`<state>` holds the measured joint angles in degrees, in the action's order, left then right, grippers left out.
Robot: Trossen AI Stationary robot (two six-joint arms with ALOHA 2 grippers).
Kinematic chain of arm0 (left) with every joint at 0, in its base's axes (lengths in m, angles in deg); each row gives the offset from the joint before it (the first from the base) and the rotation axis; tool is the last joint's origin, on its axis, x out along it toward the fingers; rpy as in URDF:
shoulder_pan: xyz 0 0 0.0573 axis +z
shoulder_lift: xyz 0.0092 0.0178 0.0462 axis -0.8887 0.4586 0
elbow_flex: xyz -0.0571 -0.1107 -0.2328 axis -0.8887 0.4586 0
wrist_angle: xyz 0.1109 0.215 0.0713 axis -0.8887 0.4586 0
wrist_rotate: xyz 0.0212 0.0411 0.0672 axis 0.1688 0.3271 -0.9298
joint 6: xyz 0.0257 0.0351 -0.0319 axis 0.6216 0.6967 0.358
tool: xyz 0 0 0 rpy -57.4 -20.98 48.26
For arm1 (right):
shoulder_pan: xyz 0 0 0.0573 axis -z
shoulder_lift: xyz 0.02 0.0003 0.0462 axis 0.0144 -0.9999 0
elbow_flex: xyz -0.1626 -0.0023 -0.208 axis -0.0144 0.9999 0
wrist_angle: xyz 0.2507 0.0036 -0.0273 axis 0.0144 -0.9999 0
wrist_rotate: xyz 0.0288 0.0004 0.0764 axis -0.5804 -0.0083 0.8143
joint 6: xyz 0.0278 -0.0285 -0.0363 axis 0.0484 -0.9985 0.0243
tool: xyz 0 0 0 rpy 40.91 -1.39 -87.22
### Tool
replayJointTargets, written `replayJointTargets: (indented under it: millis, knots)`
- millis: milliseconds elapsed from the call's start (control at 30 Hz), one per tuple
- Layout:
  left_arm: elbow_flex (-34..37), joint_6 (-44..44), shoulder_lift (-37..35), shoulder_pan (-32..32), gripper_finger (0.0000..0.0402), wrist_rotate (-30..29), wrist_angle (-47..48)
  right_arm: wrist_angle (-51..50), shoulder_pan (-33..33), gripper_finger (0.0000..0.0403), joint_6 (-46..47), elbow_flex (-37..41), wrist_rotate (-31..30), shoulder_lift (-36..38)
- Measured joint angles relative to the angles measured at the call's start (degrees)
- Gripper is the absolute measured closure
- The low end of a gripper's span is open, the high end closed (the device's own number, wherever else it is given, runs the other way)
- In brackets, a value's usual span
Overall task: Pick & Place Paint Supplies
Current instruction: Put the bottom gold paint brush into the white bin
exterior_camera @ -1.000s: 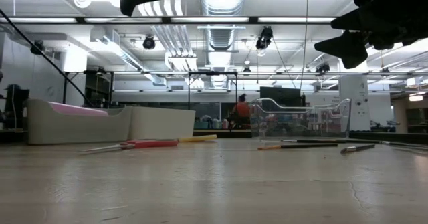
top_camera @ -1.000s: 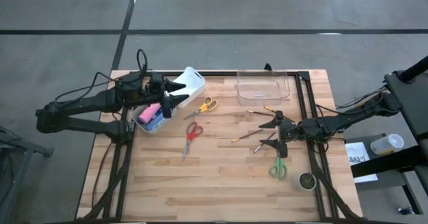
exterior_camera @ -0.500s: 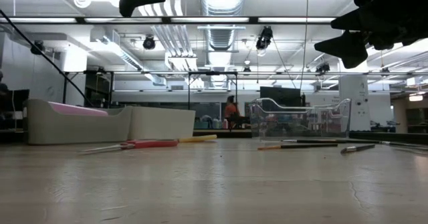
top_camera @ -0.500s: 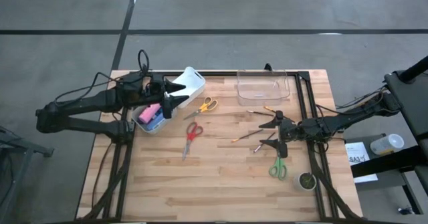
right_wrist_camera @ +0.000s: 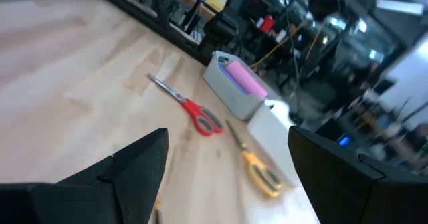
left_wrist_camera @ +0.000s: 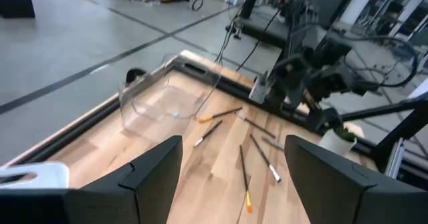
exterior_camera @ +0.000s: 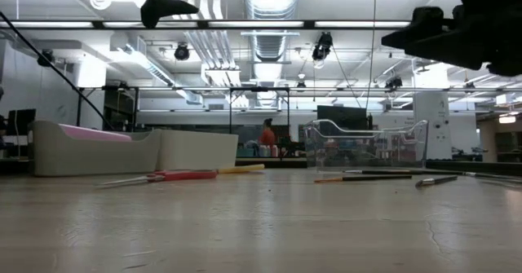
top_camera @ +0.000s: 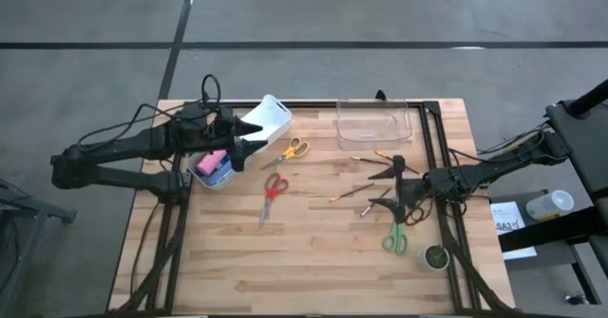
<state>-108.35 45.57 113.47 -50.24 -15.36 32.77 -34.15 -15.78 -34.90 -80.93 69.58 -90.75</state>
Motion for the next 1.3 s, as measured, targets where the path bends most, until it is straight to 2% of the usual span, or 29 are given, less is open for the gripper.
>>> replayJointTargets:
  millis: [133, 300, 433, 500, 600, 700, 867, 1000, 1300]
  knots:
    - [0.00, 0.01, 0.00, 0.00, 0.0130, 0.00, 2.73, 0.01, 0.00, 0.0096, -5.08, 0.00, 0.00, 0.00]
    - [0.00, 0.08, 0.00, 0.00, 0.0130, 0.00, 6.67, 0.28, 0.00, 0.0096, -3.98, 0.00, 0.24, 0.00]
    - [0.00, 0.15, 0.00, 0.02, 0.0130, 0.00, 9.15, 4.98, 0.00, 0.0096, 11.22, -0.01, -0.50, 0.03]
    - [0.00, 0.16, 0.00, 0.00, 0.0130, 0.00, 10.10, 6.89, 0.00, 0.0096, 19.74, -0.02, -3.67, 0.09]
    - [0.02, 0.14, 0.00, 0.00, 0.0130, 0.00, 10.59, 6.10, 0.06, 0.0096, 24.60, -0.55, -10.44, 0.49]
    - [0.02, 0.14, 0.00, 0.00, 0.0130, 0.00, 10.59, 0.70, 0.03, 0.0096, 26.14, -2.30, -11.44, 0.42]
    - [0.02, 0.14, 0.00, 0.00, 0.0130, 0.00, 10.57, -15.29, 0.17, 0.0097, 24.38, -8.50, -9.70, -1.50]
    - [0.02, 0.14, 0.00, 0.01, 0.0130, 0.00, 10.50, -22.95, 2.34, 0.0097, 26.85, -13.09, -3.22, -5.02]
    - [0.02, 0.12, 0.00, 0.01, 0.0130, -0.02, 10.46, -25.18, 11.86, 0.0097, 24.78, -17.93, 11.95, -17.10]
